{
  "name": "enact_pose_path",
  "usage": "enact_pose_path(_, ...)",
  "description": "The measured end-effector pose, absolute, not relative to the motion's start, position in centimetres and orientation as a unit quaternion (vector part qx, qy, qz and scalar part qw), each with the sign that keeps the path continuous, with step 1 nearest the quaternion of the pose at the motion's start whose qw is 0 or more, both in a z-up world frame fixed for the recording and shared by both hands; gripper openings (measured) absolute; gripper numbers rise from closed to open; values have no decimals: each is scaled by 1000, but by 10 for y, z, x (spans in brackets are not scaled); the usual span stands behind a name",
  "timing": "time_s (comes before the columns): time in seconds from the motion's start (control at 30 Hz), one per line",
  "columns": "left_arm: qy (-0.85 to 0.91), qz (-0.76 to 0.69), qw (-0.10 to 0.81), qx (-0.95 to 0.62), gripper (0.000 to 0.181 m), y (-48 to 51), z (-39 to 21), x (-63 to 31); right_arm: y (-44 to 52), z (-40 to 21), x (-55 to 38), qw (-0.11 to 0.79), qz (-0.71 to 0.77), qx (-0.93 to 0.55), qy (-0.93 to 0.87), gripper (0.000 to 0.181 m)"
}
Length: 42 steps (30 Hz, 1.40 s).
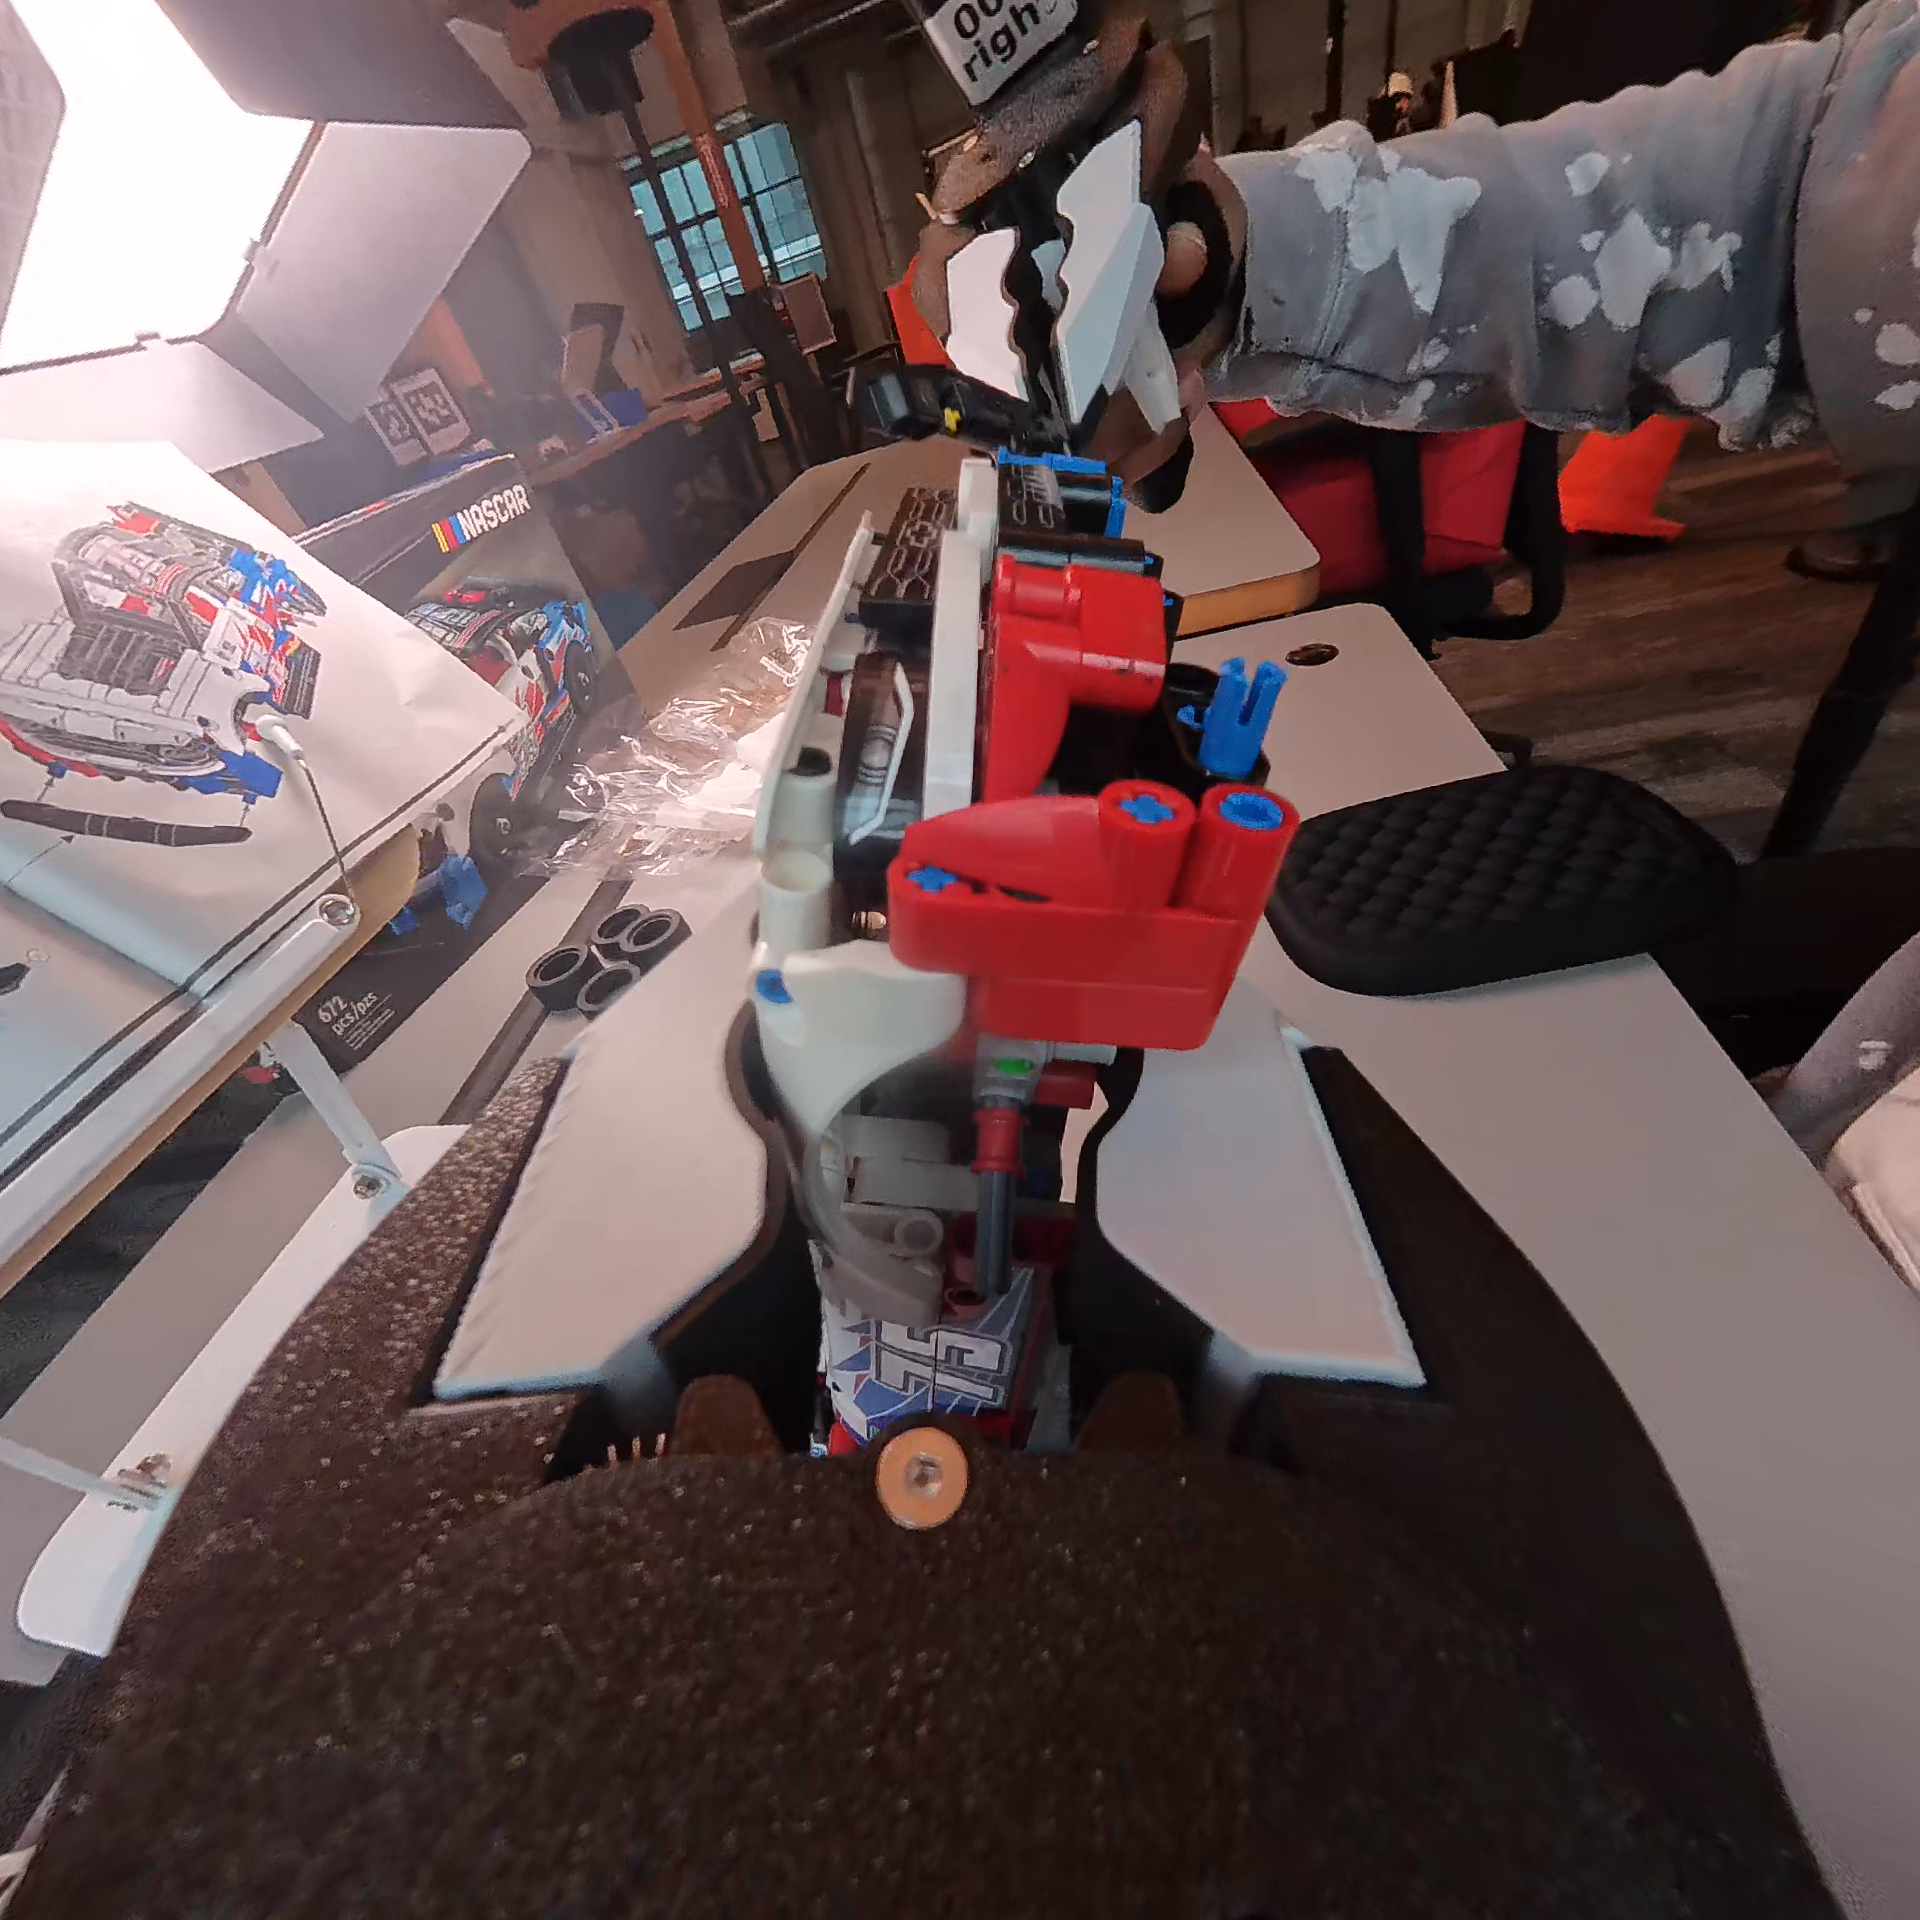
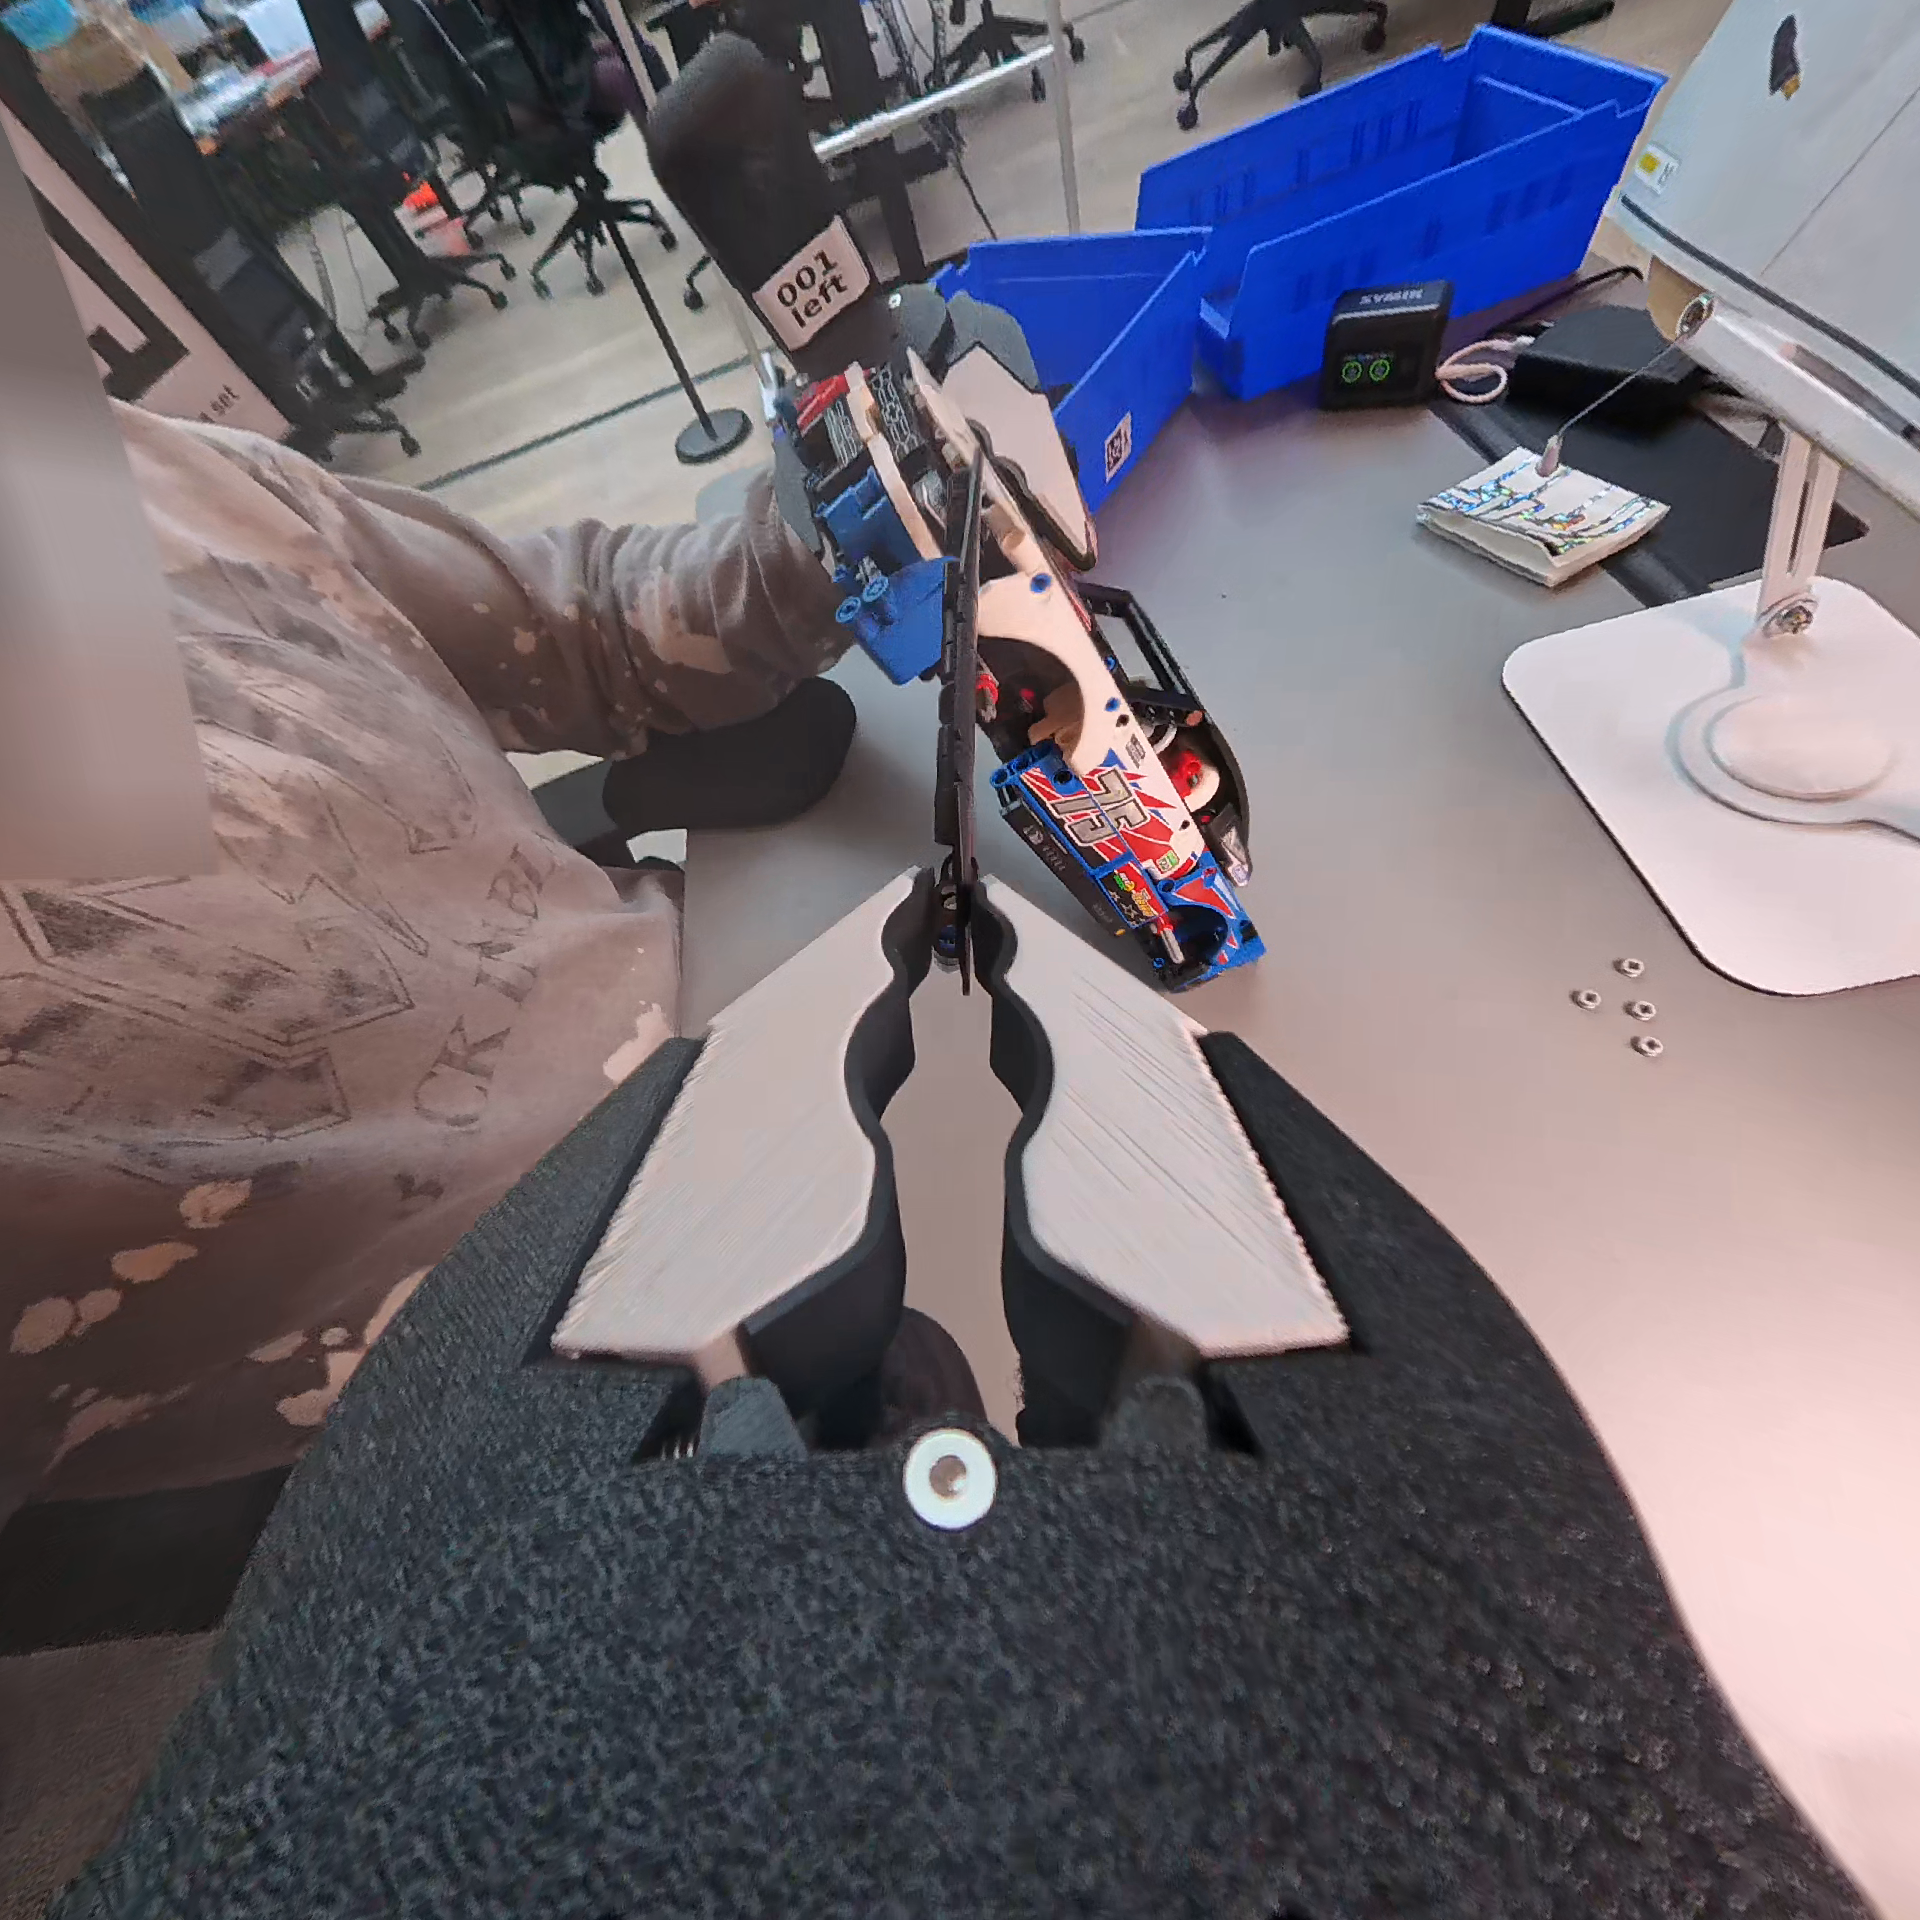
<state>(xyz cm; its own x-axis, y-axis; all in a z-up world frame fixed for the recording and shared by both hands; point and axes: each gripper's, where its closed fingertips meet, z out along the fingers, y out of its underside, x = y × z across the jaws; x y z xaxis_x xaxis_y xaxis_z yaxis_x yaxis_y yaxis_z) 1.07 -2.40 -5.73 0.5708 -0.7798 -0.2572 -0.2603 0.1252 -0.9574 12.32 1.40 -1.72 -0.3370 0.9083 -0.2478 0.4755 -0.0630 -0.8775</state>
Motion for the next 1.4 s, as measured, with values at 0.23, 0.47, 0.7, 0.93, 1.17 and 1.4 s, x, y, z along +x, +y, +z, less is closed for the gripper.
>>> enact_pose_path(0.23,439,-195,628,-612,54,-24,-61,19,5,-5,123,230,529,-514,-635,5)
enact_pose_path(0.47,442,-193,633,-606,56,-23,-62,20,-4,-1,115,230,547,-502,-630,5)
enact_pose_path(0.7,397,-235,610,-644,53,-9,-58,10,-4,19,99,251,574,-502,-597,5)
enact_pose_path(0.93,346,-296,592,-666,53,4,-50,-5,-2,34,89,254,600,-513,-559,5)
enact_pose_path(1.17,347,-301,592,-662,54,5,-50,-5,6,31,77,239,614,-535,-529,5)
enact_pose_path(1.4,352,-300,594,-658,54,3,-50,-4,6,31,66,239,610,-533,-535,5)
